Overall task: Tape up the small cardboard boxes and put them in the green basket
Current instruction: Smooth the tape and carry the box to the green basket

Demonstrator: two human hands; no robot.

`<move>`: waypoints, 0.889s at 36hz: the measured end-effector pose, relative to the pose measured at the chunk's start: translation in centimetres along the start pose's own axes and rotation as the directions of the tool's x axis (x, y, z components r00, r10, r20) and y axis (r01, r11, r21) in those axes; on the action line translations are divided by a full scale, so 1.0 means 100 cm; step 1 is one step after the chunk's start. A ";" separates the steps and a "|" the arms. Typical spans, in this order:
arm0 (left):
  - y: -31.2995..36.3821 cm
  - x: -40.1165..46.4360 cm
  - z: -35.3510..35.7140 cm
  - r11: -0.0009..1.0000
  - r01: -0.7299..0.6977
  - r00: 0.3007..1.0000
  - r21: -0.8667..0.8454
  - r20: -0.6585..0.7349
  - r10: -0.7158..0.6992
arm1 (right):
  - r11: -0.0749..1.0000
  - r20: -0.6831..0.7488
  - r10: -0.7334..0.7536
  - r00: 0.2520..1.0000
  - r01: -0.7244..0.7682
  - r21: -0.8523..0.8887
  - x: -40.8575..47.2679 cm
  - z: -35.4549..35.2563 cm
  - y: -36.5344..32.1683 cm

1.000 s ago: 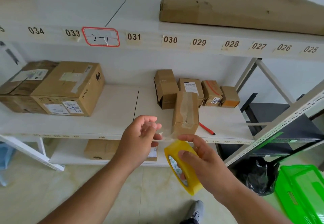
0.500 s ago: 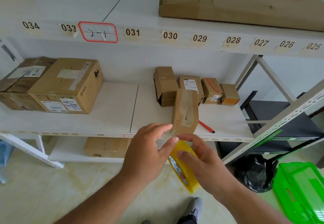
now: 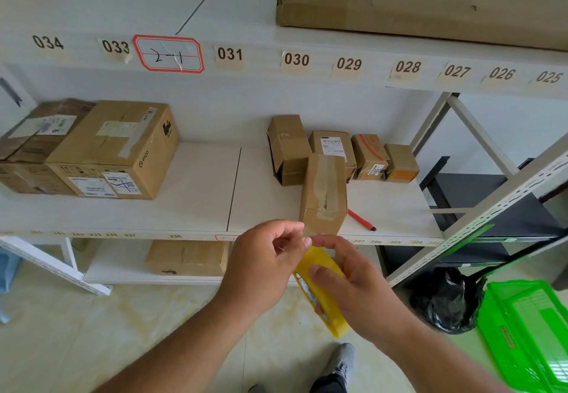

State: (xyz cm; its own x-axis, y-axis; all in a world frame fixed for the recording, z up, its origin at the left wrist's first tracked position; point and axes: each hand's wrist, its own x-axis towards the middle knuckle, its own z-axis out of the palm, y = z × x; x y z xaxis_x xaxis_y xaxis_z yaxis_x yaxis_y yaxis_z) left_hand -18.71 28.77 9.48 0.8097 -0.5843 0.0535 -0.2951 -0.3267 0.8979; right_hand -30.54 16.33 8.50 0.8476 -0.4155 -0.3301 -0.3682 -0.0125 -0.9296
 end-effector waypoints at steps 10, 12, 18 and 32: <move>0.000 0.001 0.001 0.998 0.045 0.999 -0.035 0.004 -0.045 | 0.999 -0.006 0.002 1.000 -0.002 -0.038 -0.002 -0.002 0.005; -0.001 0.001 0.002 0.999 0.049 0.999 -0.025 0.012 -0.048 | 0.998 -0.001 -0.005 1.000 0.005 -0.057 -0.003 -0.001 0.004; -0.002 0.004 -0.003 0.995 0.092 0.992 0.029 0.084 -0.094 | 0.993 0.037 -0.022 0.999 0.026 -0.116 -0.012 0.000 -0.004; -0.010 0.005 -0.017 0.978 0.096 0.955 -0.185 0.295 -0.038 | 0.979 0.103 -0.182 0.978 0.171 0.112 -0.019 -0.003 0.008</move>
State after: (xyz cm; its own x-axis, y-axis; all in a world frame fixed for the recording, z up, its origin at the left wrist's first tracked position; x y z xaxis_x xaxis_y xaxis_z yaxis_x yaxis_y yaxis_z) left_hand -17.17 30.06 9.29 0.6350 -0.7644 -0.1120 -0.1169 -0.2384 0.9641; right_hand -32.55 16.89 8.45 0.9354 -0.3099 -0.1704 -0.1731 0.0189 -0.9847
